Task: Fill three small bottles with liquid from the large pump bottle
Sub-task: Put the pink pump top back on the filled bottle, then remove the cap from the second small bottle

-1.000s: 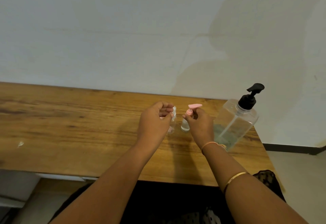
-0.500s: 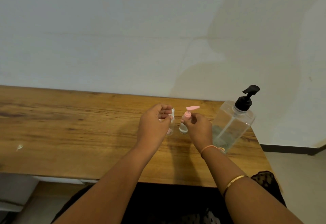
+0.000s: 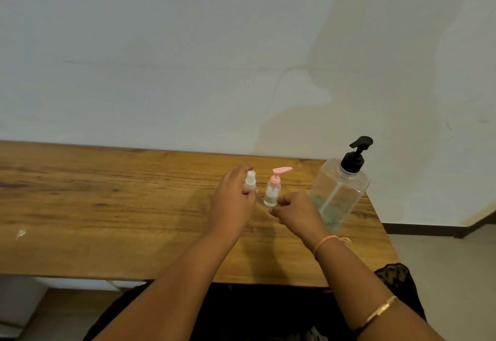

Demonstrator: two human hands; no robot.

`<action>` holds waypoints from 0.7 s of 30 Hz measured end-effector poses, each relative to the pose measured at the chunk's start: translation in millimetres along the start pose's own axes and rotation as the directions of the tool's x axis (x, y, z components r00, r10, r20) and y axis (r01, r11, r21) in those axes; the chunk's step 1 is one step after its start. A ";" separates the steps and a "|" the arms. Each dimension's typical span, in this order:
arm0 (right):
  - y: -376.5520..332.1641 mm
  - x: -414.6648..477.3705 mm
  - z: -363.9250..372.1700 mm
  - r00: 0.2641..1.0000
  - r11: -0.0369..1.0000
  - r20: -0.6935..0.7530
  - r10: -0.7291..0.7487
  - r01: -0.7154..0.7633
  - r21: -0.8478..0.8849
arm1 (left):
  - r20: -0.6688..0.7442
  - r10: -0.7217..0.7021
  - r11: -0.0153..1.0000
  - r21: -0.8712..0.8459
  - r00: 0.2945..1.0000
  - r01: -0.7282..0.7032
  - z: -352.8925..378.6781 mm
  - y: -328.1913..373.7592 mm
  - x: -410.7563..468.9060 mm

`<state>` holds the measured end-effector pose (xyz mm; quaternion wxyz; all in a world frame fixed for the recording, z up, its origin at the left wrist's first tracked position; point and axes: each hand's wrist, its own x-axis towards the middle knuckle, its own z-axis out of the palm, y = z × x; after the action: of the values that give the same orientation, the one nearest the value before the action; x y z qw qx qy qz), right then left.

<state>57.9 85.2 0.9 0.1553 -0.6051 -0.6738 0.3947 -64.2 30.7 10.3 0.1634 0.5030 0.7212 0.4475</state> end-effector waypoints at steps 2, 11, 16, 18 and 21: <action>0.5 -3.0 -3.2 1.000 1.000 0.002 -0.026 0.026 -0.014 | 0.015 0.018 0.999 0.047 1.000 -0.019 6.2 -0.6 0.8; 3.9 -5.0 -21.8 0.996 0.995 -0.023 -0.080 0.079 -0.068 | 0.057 -0.096 0.982 0.171 0.994 0.085 30.2 -4.4 12.5; 3.4 -3.0 -25.2 0.995 0.994 -0.020 -0.093 0.091 -0.065 | 0.020 -0.050 0.983 0.179 0.999 0.046 33.8 -1.7 17.4; 2.0 -3.3 -23.6 0.995 0.994 -0.004 -0.095 0.094 -0.061 | 0.020 -0.029 0.974 0.224 0.999 0.024 31.4 2.6 14.4; -0.8 -7.7 -21.7 0.994 0.995 0.033 -0.101 0.101 -0.006 | 0.026 -0.006 0.969 0.248 1.000 0.000 26.9 10.6 5.7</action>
<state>73.9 85.5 17.5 0.1619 -0.5644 -0.7074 0.3935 -42.2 49.6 5.4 0.1093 0.5242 0.7700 0.3468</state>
